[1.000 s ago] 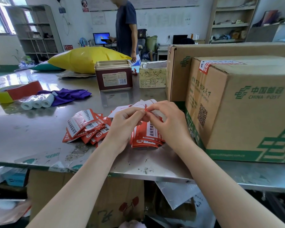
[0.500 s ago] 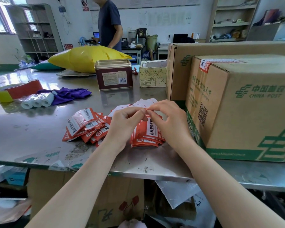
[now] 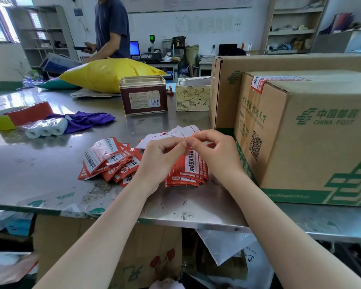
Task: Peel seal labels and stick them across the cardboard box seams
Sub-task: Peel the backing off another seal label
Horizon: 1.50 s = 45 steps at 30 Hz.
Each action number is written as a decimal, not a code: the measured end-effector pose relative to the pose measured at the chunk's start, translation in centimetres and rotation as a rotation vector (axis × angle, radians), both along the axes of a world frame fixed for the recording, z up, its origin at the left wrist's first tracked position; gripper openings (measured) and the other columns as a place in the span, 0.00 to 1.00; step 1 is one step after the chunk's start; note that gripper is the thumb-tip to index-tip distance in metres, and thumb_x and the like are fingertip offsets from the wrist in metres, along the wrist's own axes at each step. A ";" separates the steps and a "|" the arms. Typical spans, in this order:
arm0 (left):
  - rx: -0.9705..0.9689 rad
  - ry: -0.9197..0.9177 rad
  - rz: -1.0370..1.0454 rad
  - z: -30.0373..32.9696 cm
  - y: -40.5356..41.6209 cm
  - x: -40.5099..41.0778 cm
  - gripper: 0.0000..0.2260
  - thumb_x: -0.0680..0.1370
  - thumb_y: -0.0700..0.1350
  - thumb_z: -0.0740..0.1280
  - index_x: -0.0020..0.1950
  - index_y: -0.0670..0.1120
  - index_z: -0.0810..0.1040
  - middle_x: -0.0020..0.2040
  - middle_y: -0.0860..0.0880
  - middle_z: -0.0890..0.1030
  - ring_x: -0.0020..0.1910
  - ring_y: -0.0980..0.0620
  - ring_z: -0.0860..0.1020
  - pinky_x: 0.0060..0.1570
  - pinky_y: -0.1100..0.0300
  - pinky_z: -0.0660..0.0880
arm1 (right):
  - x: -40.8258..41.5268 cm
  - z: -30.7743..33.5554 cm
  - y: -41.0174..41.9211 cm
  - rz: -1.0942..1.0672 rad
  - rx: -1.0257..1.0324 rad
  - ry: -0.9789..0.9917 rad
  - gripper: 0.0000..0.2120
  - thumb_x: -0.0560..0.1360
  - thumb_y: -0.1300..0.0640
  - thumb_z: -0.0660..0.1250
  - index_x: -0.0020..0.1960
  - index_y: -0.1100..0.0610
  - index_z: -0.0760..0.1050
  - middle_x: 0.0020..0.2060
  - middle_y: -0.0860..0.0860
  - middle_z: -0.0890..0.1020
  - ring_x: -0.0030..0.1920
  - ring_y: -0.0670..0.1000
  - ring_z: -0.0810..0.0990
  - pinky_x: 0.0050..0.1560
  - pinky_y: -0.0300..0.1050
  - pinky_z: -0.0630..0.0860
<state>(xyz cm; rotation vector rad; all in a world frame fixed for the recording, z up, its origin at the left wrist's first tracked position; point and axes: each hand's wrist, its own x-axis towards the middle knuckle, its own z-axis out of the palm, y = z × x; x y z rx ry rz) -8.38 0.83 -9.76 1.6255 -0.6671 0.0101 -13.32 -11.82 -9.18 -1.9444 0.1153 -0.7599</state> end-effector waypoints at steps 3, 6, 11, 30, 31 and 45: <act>-0.019 0.027 -0.010 0.1 0.0 -0.2 0.08 0.78 0.43 0.65 0.46 0.48 0.84 0.42 0.54 0.85 0.42 0.57 0.83 0.38 0.68 0.77 | 0.3 -0.2 0.0 -0.003 0.069 -0.002 0.06 0.75 0.54 0.66 0.40 0.52 0.80 0.40 0.50 0.83 0.38 0.43 0.80 0.37 0.33 0.74; -0.044 0.073 0.017 0.1 0.0 -0.1 0.08 0.77 0.42 0.65 0.45 0.50 0.84 0.41 0.55 0.85 0.41 0.56 0.84 0.39 0.66 0.79 | 0.3 -0.2 -0.2 -0.017 0.079 0.007 0.08 0.76 0.53 0.65 0.42 0.55 0.79 0.36 0.47 0.81 0.32 0.37 0.79 0.31 0.28 0.72; -0.039 0.104 0.043 0.1 -0.3 0.1 0.10 0.79 0.42 0.62 0.45 0.43 0.82 0.44 0.47 0.83 0.41 0.56 0.83 0.41 0.64 0.80 | 0.1 -0.1 -0.2 0.000 0.070 0.072 0.11 0.77 0.50 0.61 0.44 0.55 0.78 0.36 0.46 0.81 0.35 0.43 0.81 0.35 0.36 0.77; -0.179 0.290 0.114 0.1 -0.3 0.9 0.05 0.77 0.34 0.61 0.41 0.40 0.72 0.43 0.38 0.81 0.45 0.40 0.82 0.36 0.59 0.81 | 0.4 -0.2 -0.1 0.037 0.135 0.062 0.09 0.78 0.52 0.61 0.44 0.54 0.76 0.38 0.48 0.80 0.36 0.43 0.79 0.38 0.39 0.75; -0.173 0.292 0.130 0.1 -0.2 1.0 0.06 0.77 0.34 0.61 0.41 0.41 0.71 0.43 0.38 0.81 0.45 0.40 0.82 0.35 0.60 0.80 | 0.4 -0.2 -0.1 0.040 0.142 0.067 0.09 0.78 0.51 0.60 0.46 0.54 0.76 0.39 0.47 0.80 0.36 0.42 0.79 0.37 0.38 0.74; -0.071 0.373 0.243 -0.2 -0.4 1.5 0.09 0.74 0.39 0.63 0.36 0.44 0.80 0.50 0.36 0.81 0.48 0.36 0.81 0.49 0.46 0.77 | 0.1 0.5 0.4 0.164 0.294 0.013 0.10 0.80 0.53 0.55 0.43 0.49 0.72 0.59 0.44 0.78 0.51 0.46 0.80 0.48 0.44 0.79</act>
